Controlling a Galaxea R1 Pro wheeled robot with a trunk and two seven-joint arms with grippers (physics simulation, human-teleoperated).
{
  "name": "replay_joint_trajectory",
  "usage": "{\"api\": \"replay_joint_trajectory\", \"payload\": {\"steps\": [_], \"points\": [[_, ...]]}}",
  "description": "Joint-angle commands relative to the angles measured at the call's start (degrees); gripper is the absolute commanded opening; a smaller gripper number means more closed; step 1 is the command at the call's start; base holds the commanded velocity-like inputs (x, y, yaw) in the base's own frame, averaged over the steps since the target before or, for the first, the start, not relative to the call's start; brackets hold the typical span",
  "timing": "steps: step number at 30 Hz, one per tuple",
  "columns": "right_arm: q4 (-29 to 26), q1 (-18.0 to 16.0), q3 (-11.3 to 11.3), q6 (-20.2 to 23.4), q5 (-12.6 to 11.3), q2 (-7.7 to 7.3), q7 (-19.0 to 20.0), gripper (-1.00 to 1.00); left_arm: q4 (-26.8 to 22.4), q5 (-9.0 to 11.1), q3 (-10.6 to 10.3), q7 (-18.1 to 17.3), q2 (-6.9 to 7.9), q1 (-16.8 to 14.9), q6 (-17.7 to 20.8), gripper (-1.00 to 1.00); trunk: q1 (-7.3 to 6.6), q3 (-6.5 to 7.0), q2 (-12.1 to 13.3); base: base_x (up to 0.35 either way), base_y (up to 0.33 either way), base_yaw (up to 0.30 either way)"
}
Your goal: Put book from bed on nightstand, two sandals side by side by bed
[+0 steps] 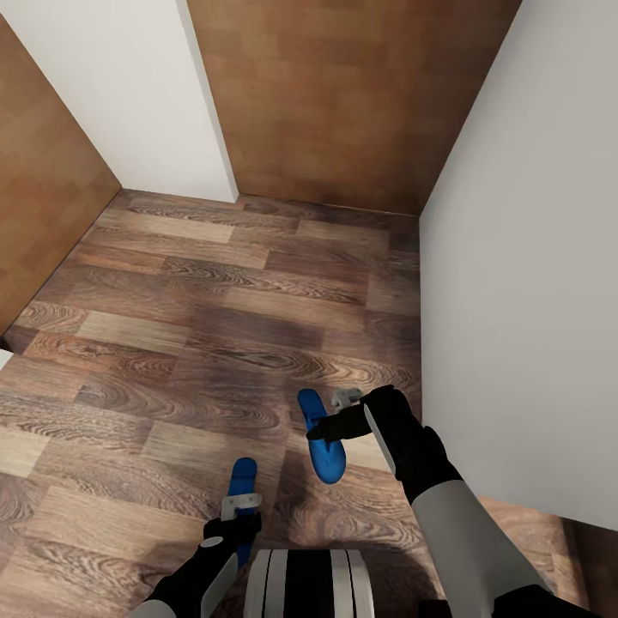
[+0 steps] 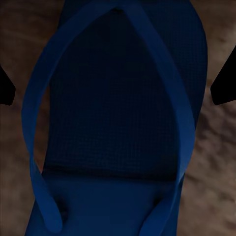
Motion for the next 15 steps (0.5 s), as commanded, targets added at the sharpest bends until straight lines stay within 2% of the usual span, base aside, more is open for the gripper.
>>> {"api": "replay_joint_trajectory", "payload": {"steps": [1,8,11,15], "points": [[-0.05,-0.02,0.0,0.17,0.54,0.01,0.43,-1.0,-0.1,0.55,-0.49,0.45,0.04,-0.01,0.15,1.0,-0.01,-0.03,-0.01,0.0,0.0,0.0],[-0.05,-0.02,0.0,0.17,0.54,0.01,0.43,-1.0,-0.11,0.54,-0.47,0.49,0.03,-0.01,0.15,1.0,-0.01,-0.03,-0.01,0.0,0.0,0.0],[-0.04,-0.02,0.0,0.17,0.53,0.01,0.43,-1.0,-0.11,0.54,-0.48,0.47,0.04,-0.01,0.15,1.0,0.07,-0.7,-0.05,0.0,0.0,0.0],[-0.04,-0.02,0.0,0.17,0.48,0.01,0.43,-1.0,-0.12,0.54,-0.49,0.51,0.09,-0.01,0.15,1.0,0.07,-0.7,-0.05,0.0,0.0,0.0]]}}
